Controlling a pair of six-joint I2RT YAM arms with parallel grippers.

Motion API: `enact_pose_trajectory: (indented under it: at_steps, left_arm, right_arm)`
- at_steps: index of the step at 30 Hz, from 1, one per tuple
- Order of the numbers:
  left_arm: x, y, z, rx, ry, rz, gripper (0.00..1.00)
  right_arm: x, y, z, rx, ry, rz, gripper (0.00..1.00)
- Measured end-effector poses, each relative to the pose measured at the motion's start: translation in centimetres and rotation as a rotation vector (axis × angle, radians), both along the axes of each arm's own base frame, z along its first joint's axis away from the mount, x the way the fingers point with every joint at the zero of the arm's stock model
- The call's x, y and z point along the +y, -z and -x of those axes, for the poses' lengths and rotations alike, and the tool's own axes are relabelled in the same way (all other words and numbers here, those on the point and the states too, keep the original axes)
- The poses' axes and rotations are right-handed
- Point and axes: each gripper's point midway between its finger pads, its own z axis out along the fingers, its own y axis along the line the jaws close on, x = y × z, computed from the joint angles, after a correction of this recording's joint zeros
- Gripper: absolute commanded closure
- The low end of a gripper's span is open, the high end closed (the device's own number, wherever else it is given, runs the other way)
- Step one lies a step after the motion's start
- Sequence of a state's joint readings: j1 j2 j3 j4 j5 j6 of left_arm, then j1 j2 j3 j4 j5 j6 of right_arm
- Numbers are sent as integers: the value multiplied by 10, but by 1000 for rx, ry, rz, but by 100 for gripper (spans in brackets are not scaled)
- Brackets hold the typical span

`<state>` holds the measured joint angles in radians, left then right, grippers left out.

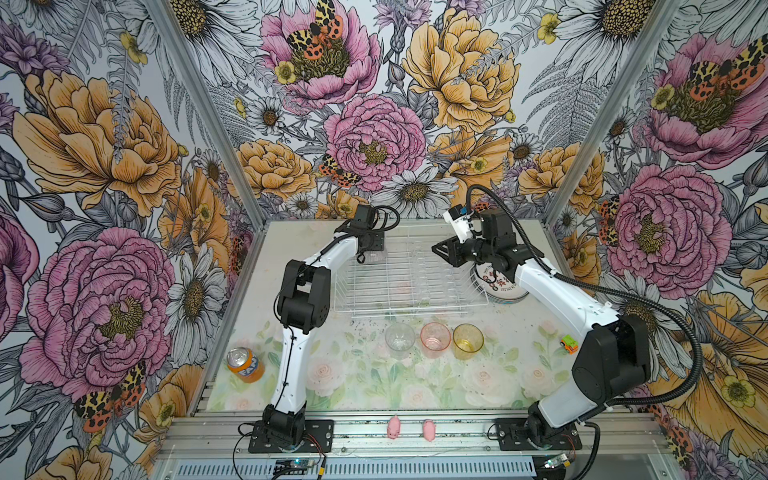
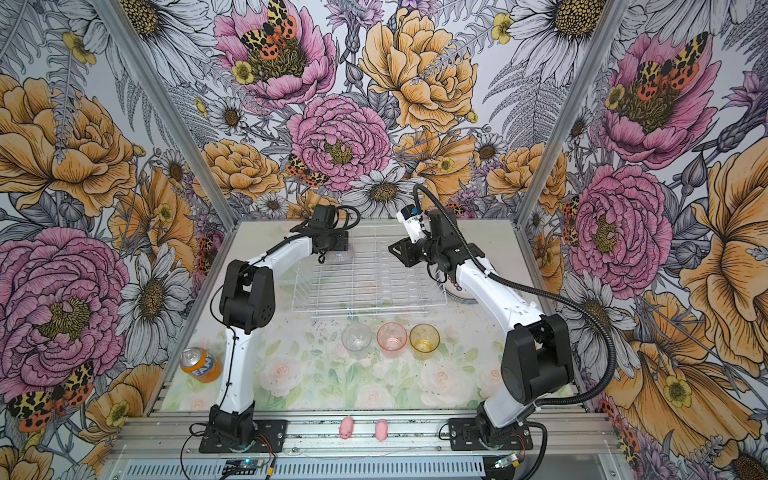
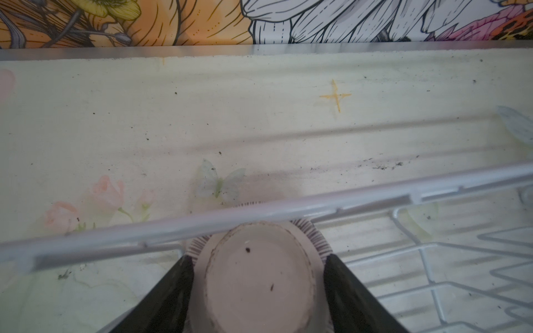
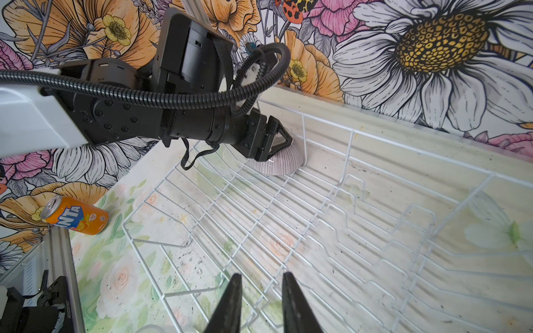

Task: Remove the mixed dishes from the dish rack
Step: 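Lower left gripper onto the upturned purple-striped bowl's foot and close, then lift the striped bowl from the rack with left gripper while right gripper approaches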

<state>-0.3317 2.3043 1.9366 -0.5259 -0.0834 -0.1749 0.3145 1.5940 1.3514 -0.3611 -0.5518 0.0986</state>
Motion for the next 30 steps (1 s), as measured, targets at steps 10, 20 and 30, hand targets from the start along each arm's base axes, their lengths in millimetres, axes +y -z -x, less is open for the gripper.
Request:
enact_pose_trajectory:
  at_steps: [10,20,30]
  left_arm:
    - [-5,-2,-4,-32,22,20,47]
    - [-7,-4,1,-54,42,29,50]
    - [-16,-16,26,-34,89,53,51]
  right_arm:
    - [-2,5,-1,25,12,-7,73]
    - [0,5,1,29,-3,-17,73]
    - [4,14,2,76,-13,-39,71]
